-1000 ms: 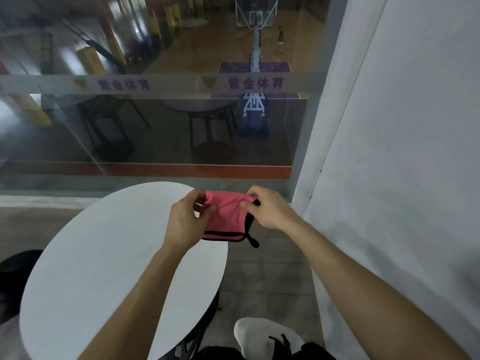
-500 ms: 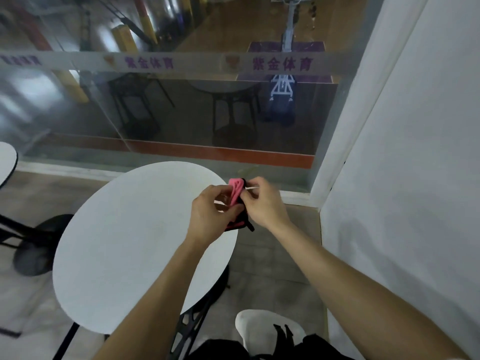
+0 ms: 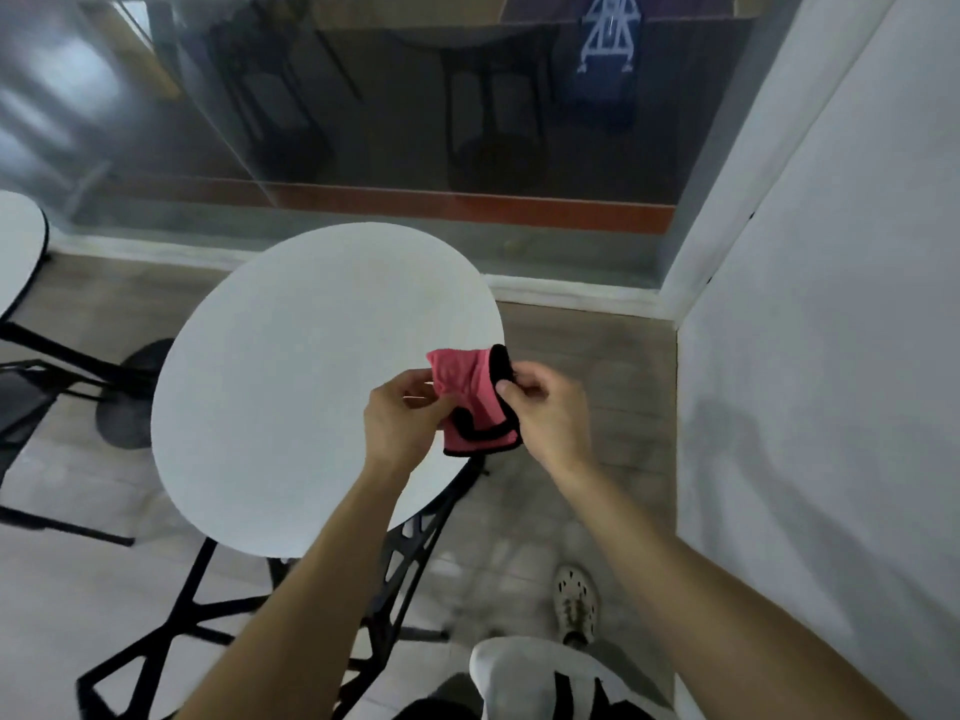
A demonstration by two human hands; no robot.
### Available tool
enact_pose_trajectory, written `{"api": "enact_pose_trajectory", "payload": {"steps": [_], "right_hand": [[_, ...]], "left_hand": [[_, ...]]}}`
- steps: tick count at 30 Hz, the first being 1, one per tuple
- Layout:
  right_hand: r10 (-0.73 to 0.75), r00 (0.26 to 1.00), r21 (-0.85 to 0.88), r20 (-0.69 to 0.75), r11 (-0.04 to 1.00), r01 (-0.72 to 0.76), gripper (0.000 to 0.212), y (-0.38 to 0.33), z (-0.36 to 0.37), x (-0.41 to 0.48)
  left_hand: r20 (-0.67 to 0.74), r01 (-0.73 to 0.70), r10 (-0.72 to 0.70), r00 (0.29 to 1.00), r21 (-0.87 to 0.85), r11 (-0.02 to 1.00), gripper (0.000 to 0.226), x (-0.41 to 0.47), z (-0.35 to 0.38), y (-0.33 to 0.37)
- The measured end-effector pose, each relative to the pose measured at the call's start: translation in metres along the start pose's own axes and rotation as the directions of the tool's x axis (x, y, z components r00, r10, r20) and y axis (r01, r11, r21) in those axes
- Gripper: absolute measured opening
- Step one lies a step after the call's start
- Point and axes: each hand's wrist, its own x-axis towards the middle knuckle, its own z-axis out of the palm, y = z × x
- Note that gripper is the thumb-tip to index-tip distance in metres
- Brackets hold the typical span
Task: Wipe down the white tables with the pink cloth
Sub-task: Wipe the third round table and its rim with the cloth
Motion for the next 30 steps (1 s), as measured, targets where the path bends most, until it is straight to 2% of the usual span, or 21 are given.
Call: {"api": "enact_pose_trajectory", "payload": {"steps": [2, 3, 5, 7, 8, 9, 11, 12, 15, 17, 19, 21, 23, 27, 30], "right_hand": [[-0.012, 1.000, 0.020, 0.002, 1.000, 0.012, 0.022, -0.002, 0.016, -0.016], [-0.013, 1.000, 0.036, 0.023, 0.999, 0.012, 0.023, -0.001, 0.026, -0.023], [-0.016, 0.999, 0.057, 0.028, 0.998, 0.014, 0.030, 0.007, 0.044, -0.037], [0.009, 0.998, 0.032, -0.061, 0.999, -0.007, 0.028, 0.028, 0.056, -0.049], [0.049, 0.992, 0.016, -0.116, 0.999, -0.047, 0.024, 0.044, 0.062, -0.057], [0.102, 0.980, -0.002, -0.173, 0.995, -0.104, 0.021, 0.062, 0.069, -0.067], [0.212, 0.926, -0.021, -0.312, 0.973, -0.230, 0.012, 0.102, 0.090, -0.086], [0.245, 0.887, -0.014, -0.391, 0.962, -0.272, 0.009, 0.122, 0.103, -0.093], [0.274, 0.805, 0.057, -0.527, 0.956, -0.289, 0.019, 0.167, 0.149, -0.097], [0.283, 0.819, 0.130, -0.499, 0.959, -0.252, 0.031, 0.188, 0.183, -0.089], [0.254, 0.840, 0.202, -0.480, 0.963, -0.176, 0.032, 0.203, 0.214, -0.082], [0.195, 0.809, 0.198, -0.554, 0.975, -0.100, 0.032, 0.213, 0.230, -0.080], [0.155, 0.774, 0.190, -0.614, 0.981, -0.046, 0.029, 0.214, 0.232, -0.080], [0.137, 0.774, 0.307, -0.618, 0.948, 0.077, 0.021, 0.211, 0.225, -0.070], [0.115, 0.716, 0.275, -0.689, 0.955, 0.110, 0.022, 0.206, 0.245, -0.085]], "left_hand": [[0.155, -0.115, 0.098, 0.983, 0.099, 0.988, 0.033, -0.007, -0.002, -0.004], [0.265, -0.150, 0.121, 0.957, 0.092, 0.984, 0.038, -0.010, -0.004, -0.007], [0.439, -0.099, 0.101, 0.893, -0.028, 0.995, 0.050, -0.010, -0.016, -0.022], [0.499, -0.061, 0.061, 0.864, -0.016, 0.998, 0.052, -0.001, -0.034, -0.053], [0.484, -0.119, 0.058, 0.873, 0.097, 0.988, 0.047, 0.005, -0.044, -0.075], [0.457, -0.231, 0.086, 0.885, 0.271, 0.934, 0.041, 0.013, -0.053, -0.100], [0.459, -0.455, 0.197, 0.866, 0.560, 0.693, 0.036, 0.029, -0.069, -0.156], [0.492, -0.537, 0.248, 0.834, 0.625, 0.567, 0.039, 0.038, -0.075, -0.184], [0.631, -0.750, 0.412, 0.657, 0.601, 0.275, 0.043, 0.068, -0.087, -0.257], [0.649, -0.814, 0.537, 0.539, 0.565, 0.133, 0.047, 0.084, -0.087, -0.289], [0.610, -0.828, 0.622, 0.491, 0.549, 0.115, 0.051, 0.092, -0.087, -0.308], [0.592, -0.840, 0.659, 0.464, 0.531, 0.114, 0.052, 0.096, -0.086, -0.316], [0.575, -0.840, 0.678, 0.457, 0.530, 0.116, 0.051, 0.097, -0.088, -0.317], [0.570, -0.835, 0.686, 0.451, 0.540, 0.101, 0.050, 0.101, -0.088, -0.317], [0.576, -0.827, 0.680, 0.453, 0.557, 0.079, 0.051, 0.102, -0.089, -0.320]]}}
